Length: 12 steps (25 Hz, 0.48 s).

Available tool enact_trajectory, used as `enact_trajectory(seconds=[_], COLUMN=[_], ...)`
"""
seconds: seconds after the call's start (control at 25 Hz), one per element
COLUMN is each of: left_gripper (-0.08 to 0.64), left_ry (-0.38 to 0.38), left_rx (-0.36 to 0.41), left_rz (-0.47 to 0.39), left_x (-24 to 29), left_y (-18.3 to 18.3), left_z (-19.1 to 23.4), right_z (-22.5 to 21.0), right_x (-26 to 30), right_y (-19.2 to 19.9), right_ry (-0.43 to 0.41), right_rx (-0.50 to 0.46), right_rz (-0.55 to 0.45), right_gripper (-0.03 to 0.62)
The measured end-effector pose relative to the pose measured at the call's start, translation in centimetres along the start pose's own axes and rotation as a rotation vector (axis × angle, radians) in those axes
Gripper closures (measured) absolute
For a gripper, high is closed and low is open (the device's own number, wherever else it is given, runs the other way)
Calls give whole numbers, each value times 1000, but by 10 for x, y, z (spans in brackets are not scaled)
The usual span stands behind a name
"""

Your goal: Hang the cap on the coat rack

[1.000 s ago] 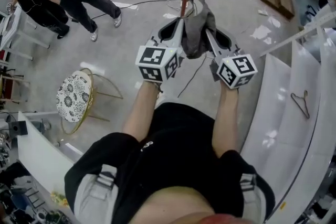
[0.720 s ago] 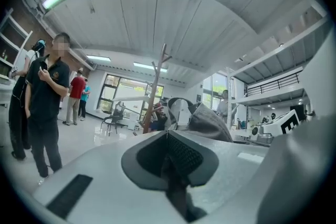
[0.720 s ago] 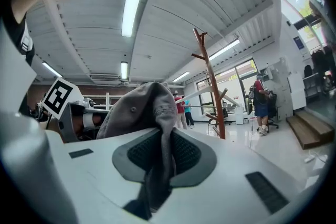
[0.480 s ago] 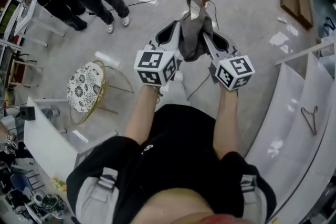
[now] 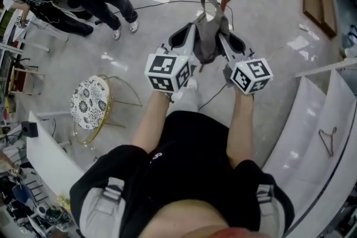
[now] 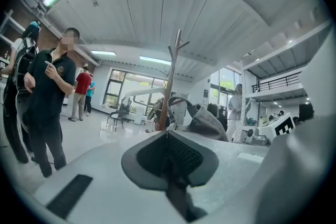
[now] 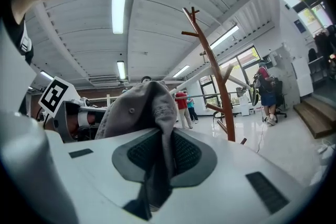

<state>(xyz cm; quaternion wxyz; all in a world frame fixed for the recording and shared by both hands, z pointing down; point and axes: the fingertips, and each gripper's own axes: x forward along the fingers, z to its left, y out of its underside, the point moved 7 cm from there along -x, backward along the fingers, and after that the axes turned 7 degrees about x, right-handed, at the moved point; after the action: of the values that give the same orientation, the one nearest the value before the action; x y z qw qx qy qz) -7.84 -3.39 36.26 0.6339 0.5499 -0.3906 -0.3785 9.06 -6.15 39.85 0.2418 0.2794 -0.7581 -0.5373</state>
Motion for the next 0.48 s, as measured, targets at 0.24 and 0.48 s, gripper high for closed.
enact_trajectory(seconds=[0.24,0.48], left_gripper=[557,557], left_ry=[40,111], left_rx=[-44,-105], left_rz=[6,-19], left_x=[68,117], left_y=[5,16], left_z=[33,59], right_z=[-56,-94], right_x=[46,82], right_y=[-4,-12], right_ry=[27,44], right_rx=[21,-13], right_rz=[2,37], right_gripper=[548,548])
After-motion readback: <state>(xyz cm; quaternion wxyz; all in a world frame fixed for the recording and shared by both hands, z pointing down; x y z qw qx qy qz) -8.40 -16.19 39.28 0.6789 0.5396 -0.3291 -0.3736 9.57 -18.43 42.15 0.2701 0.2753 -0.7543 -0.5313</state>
